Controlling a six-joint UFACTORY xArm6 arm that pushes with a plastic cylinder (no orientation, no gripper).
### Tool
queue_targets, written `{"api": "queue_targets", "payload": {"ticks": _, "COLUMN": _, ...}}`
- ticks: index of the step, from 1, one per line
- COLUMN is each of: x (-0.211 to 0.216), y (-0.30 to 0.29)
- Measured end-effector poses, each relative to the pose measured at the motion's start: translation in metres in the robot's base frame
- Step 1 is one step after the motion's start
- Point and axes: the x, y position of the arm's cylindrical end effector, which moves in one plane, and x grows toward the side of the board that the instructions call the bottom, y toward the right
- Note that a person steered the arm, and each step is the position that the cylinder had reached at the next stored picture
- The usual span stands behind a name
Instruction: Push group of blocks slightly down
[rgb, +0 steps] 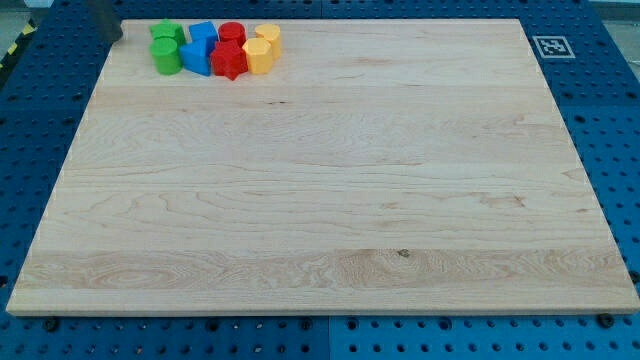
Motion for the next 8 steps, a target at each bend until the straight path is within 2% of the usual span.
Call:
{"api": "queue_targets", "payload": {"ticks": 2, "x": -0.005, "y": 0.000}}
{"api": "queue_targets", "payload": {"ticks": 3, "x": -0.032, "y": -0.001}}
{"api": "queue_targets", "payload": {"ticks": 4, "x": -0.036, "y": 0.005}}
{"api": "queue_targets", "payload": {"ticks": 8, "x": -0.036, "y": 0.060}}
